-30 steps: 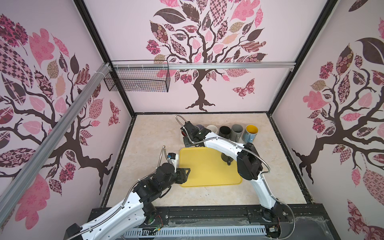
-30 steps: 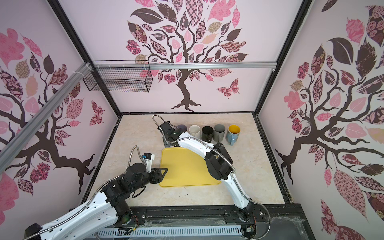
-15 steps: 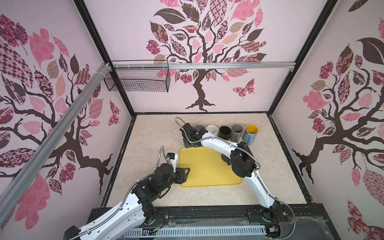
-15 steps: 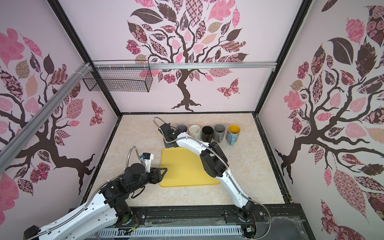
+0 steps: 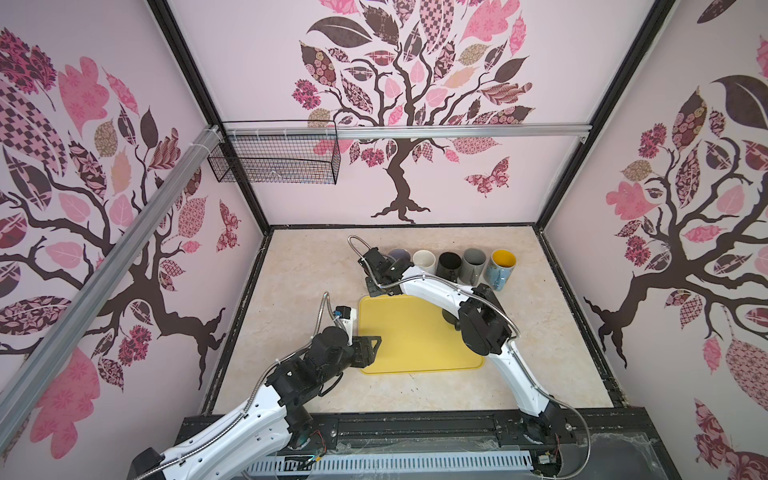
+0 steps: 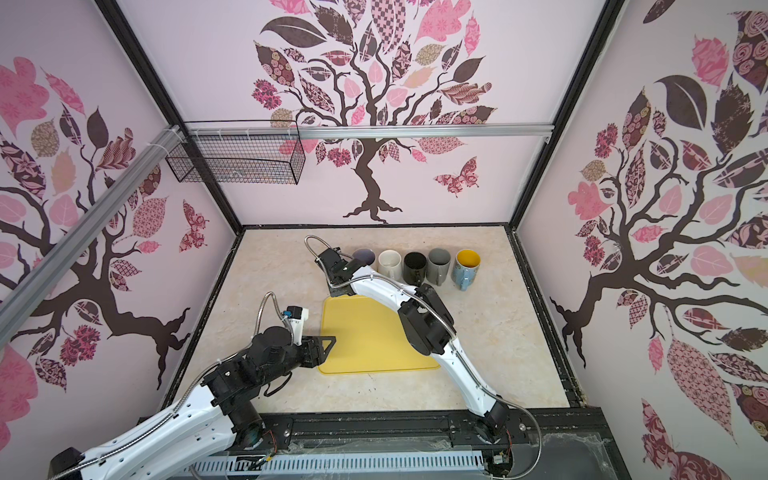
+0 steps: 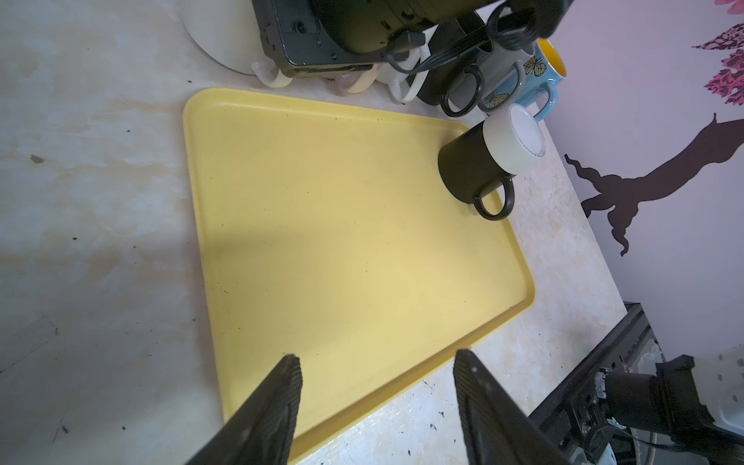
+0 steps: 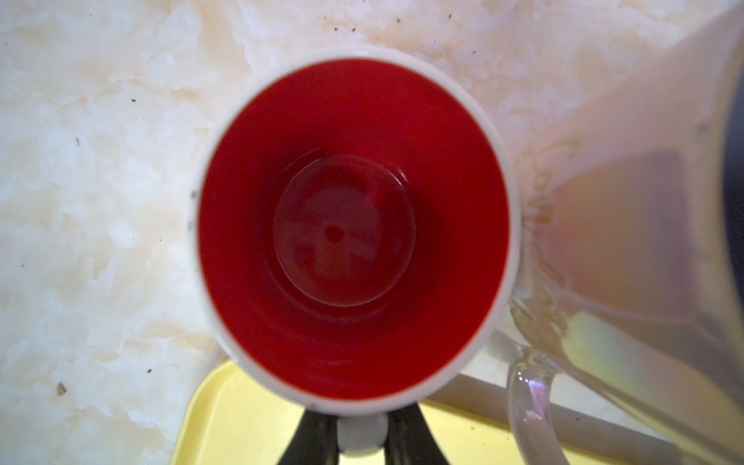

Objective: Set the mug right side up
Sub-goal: 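Carry the white mug opening-up and lower it beside the pink mug with the right gripper, then open the right gripper and raise it off the white mug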

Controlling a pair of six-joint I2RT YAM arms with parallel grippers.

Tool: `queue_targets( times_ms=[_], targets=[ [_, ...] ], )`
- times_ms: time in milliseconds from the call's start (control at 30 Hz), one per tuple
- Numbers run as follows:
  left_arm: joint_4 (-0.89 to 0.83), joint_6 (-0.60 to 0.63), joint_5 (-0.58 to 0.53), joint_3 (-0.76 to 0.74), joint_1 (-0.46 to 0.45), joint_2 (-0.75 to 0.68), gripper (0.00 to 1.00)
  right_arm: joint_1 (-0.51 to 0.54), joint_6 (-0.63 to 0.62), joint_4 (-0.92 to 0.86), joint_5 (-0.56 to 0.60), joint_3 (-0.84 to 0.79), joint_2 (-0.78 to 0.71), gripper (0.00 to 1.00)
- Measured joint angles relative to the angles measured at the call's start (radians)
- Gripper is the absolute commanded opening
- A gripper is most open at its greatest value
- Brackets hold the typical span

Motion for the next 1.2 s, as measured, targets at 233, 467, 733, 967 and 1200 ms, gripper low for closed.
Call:
queue_targets(
  times_ms=[233,467,733,967,1200],
  targets=[
    [0.007,-0.006,0.01,0.0,0.0,0.01,0.64,-0.002,0.019,0.034,0.019,-0.011,-0.004,0.33],
    [0.032,-0.011,0.018,-0.006,0.0,0.013,0.64,0.006,0.029,0.083,0.015,-0.115,-0.057,0.35],
    [0.058,-0.024,0.024,-0.029,0.0,0.016,0.64,0.04,0.029,0.155,-0.016,-0.29,-0.296,0.39],
    [0.058,-0.024,0.034,-0.029,0.0,0.014,0.64,0.051,0.034,0.269,-0.111,-0.568,-0.594,0.43],
    [0.058,-0.024,0.037,-0.029,0.0,0.009,0.64,0.051,0.029,0.232,-0.109,-0.81,-0.86,0.44]
  ],
)
